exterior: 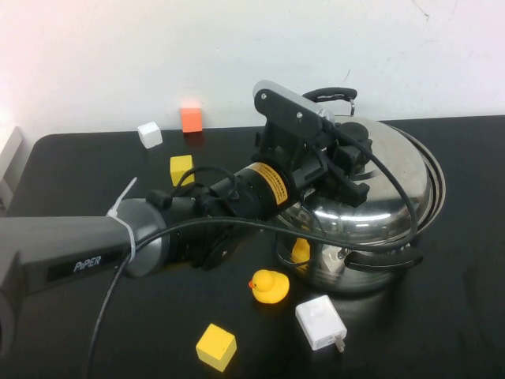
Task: Cover the pot
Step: Place the pot lid on the pot
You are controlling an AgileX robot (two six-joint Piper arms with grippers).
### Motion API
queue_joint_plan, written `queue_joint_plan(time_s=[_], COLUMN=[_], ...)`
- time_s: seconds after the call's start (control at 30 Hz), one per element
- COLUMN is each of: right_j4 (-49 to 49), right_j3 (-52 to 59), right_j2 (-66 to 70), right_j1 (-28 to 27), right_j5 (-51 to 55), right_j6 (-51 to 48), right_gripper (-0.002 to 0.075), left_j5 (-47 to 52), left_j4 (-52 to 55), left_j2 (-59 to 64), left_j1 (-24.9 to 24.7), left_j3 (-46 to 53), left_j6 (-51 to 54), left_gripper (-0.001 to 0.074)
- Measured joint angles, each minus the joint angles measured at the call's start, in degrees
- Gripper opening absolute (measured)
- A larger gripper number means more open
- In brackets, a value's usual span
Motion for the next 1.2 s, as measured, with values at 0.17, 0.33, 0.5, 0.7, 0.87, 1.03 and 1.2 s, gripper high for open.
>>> queue_joint_plan(time_s=[0.17,0.33,0.5,0.7,0.87,1.03,1.2], right_j4=[0.0,0.0,0.0,0.0,0.0,0.0,0.0], right_j3=[0.0,0.0,0.0,0.0,0.0,0.0,0.0], right_j2=[0.0,0.0,0.0,0.0,0.0,0.0,0.0], right_j1=[0.0,0.0,0.0,0.0,0.0,0.0,0.0], right_j5=[0.0,0.0,0.0,0.0,0.0,0.0,0.0], right_j6=[0.0,0.0,0.0,0.0,0.0,0.0,0.0], right_gripper=[-0.0002,-0.0002,-0.0002,-0.0002,-0.0002,-0.0002,-0.0002], left_j5=[0.8,-0.3,-2.8,-4.6,-5.2,-6.6,-7.2], left_j4=[1.0,1.3,1.3,0.8,0.8,0.5,0.3], left_j2=[0.0,0.2,0.6,2.4,3.1,3.5,3.6], left_j1=[0.0,0.0,0.0,0.0,0.0,0.0,0.0], left_j3=[-0.1,-0.1,-0.1,-0.4,-0.5,-0.5,-0.5], left_j6=[-1.3,-1.8,-2.0,-2.0,-0.6,0.4,1.7], left_gripper=[0.0333,0.0333,0.0333,0.0333,0.0333,0.0333,0.0333])
